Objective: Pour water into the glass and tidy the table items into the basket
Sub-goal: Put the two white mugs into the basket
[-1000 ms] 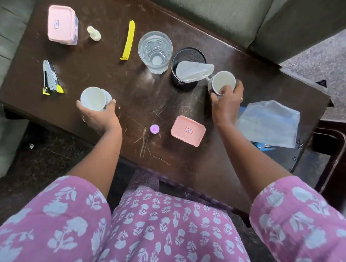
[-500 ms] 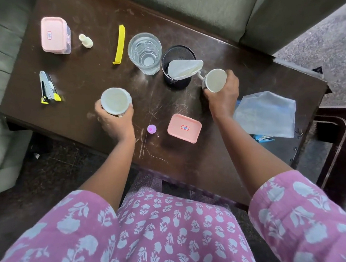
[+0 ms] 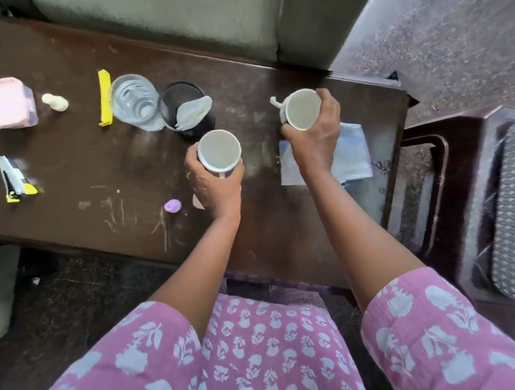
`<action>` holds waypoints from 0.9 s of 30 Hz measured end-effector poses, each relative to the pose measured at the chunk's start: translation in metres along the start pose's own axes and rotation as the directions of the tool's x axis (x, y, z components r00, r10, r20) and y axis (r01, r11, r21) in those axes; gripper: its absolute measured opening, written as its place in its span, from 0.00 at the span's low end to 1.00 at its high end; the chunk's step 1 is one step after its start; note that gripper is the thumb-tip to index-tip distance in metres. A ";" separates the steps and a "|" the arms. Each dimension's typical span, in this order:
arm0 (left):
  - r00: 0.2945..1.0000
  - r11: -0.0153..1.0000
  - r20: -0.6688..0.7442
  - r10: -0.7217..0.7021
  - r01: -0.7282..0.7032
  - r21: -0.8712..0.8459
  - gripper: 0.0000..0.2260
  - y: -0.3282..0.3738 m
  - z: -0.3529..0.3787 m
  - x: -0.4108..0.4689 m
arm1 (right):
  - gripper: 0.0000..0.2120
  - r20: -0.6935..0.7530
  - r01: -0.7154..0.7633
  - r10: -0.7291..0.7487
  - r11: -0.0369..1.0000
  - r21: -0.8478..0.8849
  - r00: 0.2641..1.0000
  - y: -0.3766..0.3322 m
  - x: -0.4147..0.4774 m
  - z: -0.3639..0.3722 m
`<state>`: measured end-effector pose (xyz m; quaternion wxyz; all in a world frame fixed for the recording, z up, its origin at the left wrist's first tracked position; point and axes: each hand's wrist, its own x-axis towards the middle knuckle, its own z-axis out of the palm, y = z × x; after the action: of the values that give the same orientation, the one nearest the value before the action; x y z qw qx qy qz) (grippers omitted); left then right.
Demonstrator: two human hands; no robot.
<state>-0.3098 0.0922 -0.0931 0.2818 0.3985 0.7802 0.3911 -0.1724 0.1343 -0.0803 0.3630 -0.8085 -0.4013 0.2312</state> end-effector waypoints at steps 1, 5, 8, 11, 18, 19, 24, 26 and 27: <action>0.999 1.000 0.025 0.021 -0.022 0.009 0.31 0.007 0.007 -0.008 | 0.34 -0.027 -0.002 0.003 1.000 0.013 1.000 0.003 0.003 -0.011; 0.979 0.992 0.156 0.129 -0.127 -0.021 0.33 0.043 0.041 -0.037 | 0.34 -0.149 -0.018 0.022 0.999 0.032 0.989 0.017 0.016 -0.060; 0.939 0.981 0.283 0.193 -0.186 -0.052 0.33 0.073 0.070 -0.058 | 0.33 -0.265 -0.023 0.029 0.999 0.025 0.964 0.030 0.028 -0.100; 0.889 0.964 0.373 0.267 -0.250 -0.093 0.32 0.108 0.100 -0.083 | 0.32 -0.386 -0.049 0.049 0.999 0.009 0.921 0.046 0.040 -0.146; 0.730 0.920 0.564 0.386 -0.351 -0.176 0.32 0.182 0.172 -0.151 | 0.31 -0.614 -0.174 0.101 0.983 -0.061 0.783 0.097 0.062 -0.256; 0.700 0.912 0.592 0.400 -0.368 -0.181 0.32 0.191 0.181 -0.160 | 0.32 -0.609 -0.210 0.120 0.975 -0.078 0.784 0.105 0.065 -0.271; 0.540 0.862 0.705 0.460 -0.461 -0.210 0.31 0.222 0.223 -0.200 | 0.38 -0.460 -0.410 0.274 0.884 -0.226 0.845 0.144 0.084 -0.330; 0.488 0.843 0.737 0.468 -0.497 -0.206 0.30 0.230 0.238 -0.212 | 0.39 -0.397 -0.462 0.325 0.827 -0.322 0.859 0.158 0.092 -0.344; 0.467 0.839 0.753 0.463 -0.505 -0.203 0.29 0.233 0.246 -0.218 | 0.38 -0.370 -0.473 0.341 0.801 -0.367 0.864 0.165 0.096 -0.349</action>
<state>0.0828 0.0918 -0.0022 0.4582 0.7374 0.4431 0.2236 0.1940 0.0045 0.0045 0.1628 -0.9619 -0.2014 0.0872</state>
